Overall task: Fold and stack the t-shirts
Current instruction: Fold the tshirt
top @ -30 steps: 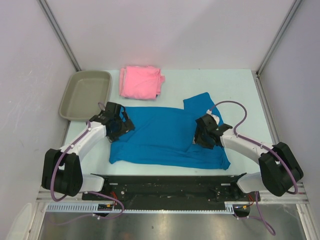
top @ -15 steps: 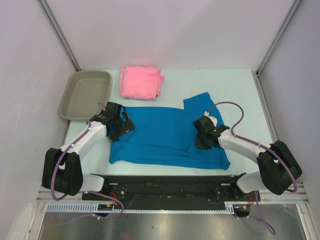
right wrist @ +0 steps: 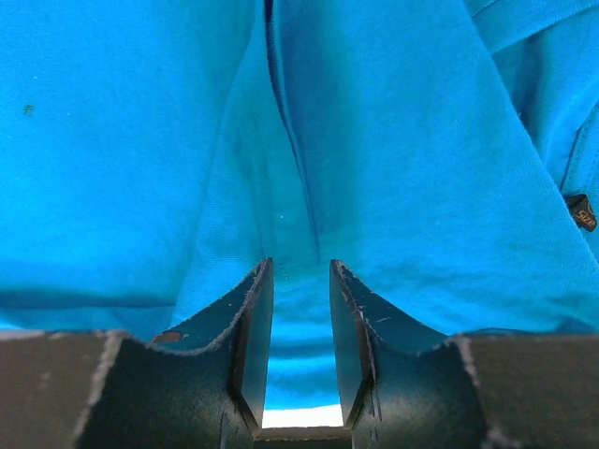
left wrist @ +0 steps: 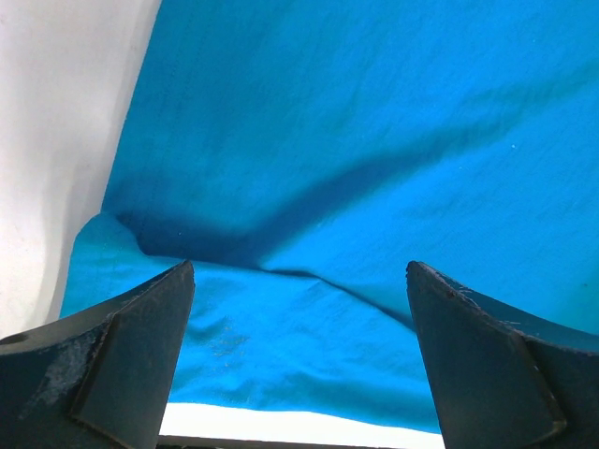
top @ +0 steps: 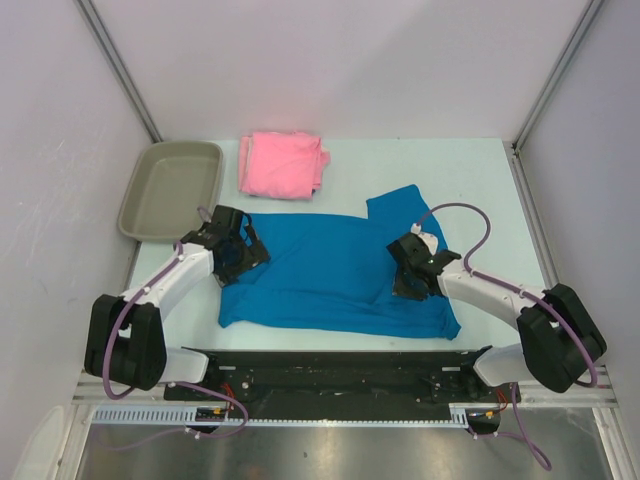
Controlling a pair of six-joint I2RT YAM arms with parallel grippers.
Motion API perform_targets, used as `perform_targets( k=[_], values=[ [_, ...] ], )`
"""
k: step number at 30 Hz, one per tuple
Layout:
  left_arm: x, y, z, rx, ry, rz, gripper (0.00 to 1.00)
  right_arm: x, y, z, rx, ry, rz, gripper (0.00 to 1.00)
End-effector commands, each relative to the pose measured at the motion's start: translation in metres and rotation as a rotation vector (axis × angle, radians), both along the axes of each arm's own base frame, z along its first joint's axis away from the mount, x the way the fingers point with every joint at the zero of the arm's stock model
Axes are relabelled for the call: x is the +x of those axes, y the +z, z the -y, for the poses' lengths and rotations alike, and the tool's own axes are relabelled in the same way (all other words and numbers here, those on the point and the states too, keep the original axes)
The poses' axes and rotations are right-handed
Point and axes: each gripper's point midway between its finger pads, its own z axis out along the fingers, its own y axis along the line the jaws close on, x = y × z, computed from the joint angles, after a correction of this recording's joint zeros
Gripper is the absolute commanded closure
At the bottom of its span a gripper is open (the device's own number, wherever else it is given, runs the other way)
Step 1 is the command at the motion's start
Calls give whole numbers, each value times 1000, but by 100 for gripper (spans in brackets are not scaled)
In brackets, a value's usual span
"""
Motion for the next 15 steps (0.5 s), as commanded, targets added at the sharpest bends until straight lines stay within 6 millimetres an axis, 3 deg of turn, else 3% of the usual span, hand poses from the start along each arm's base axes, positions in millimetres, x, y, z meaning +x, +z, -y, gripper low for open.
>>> perform_targets(
  k=[1, 15],
  values=[
    [3, 1, 3, -6, -8, 17, 0, 1, 1, 3, -11, -9, 21, 65],
    [-2, -3, 0, 8, -8, 9, 0, 3, -16, -11, 18, -1, -3, 69]
  ],
)
